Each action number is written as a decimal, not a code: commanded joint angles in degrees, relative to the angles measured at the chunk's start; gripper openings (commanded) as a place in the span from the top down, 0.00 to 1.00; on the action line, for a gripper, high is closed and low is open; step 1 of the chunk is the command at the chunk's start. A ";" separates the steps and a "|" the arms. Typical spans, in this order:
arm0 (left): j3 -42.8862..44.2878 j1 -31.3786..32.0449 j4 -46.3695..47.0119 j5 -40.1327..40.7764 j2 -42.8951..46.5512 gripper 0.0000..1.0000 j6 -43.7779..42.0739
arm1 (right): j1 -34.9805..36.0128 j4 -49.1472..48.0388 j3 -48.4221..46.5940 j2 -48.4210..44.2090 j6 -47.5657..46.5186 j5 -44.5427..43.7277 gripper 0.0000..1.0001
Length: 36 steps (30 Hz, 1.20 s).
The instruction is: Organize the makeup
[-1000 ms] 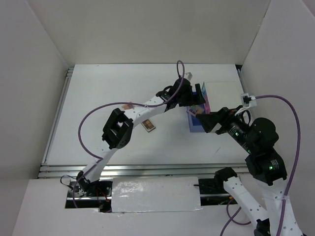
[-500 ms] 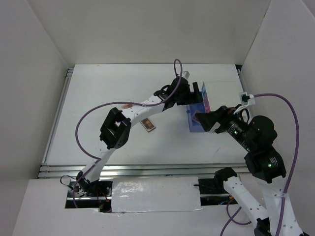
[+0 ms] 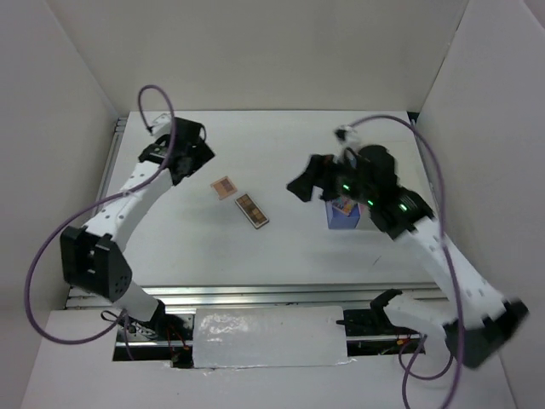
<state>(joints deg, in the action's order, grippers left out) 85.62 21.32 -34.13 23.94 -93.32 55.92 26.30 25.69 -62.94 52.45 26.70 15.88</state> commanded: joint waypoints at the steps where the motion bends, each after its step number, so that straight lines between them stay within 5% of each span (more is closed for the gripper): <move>1: -8.42 -2.07 -12.62 7.69 10.74 0.01 1.40 | 6.82 1.53 -8.20 22.16 -7.88 -9.77 0.00; 11: -24.18 -3.48 -12.28 1.28 36.07 0.01 -12.22 | 13.59 10.86 -33.90 61.44 -15.09 -15.70 0.01; 28: -28.23 -4.01 -12.81 1.72 42.43 0.01 -18.48 | 18.52 16.76 -43.06 77.80 -12.99 -21.25 0.03; 31: -28.32 -4.01 -12.54 1.37 42.52 0.01 -18.83 | 18.61 18.51 -44.11 79.12 -12.72 -21.85 0.15; 34: -28.49 -4.01 -12.19 0.84 42.60 0.01 -19.27 | 19.13 18.69 -42.62 78.78 -12.46 -23.60 0.40; 36: -28.50 -4.01 -11.84 0.58 42.52 0.01 -19.53 | 19.22 17.73 -40.35 77.12 -11.94 -24.22 0.45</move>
<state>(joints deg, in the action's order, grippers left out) 57.25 17.65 -47.99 25.34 -51.55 38.46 44.86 41.76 -105.12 130.41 13.98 -6.63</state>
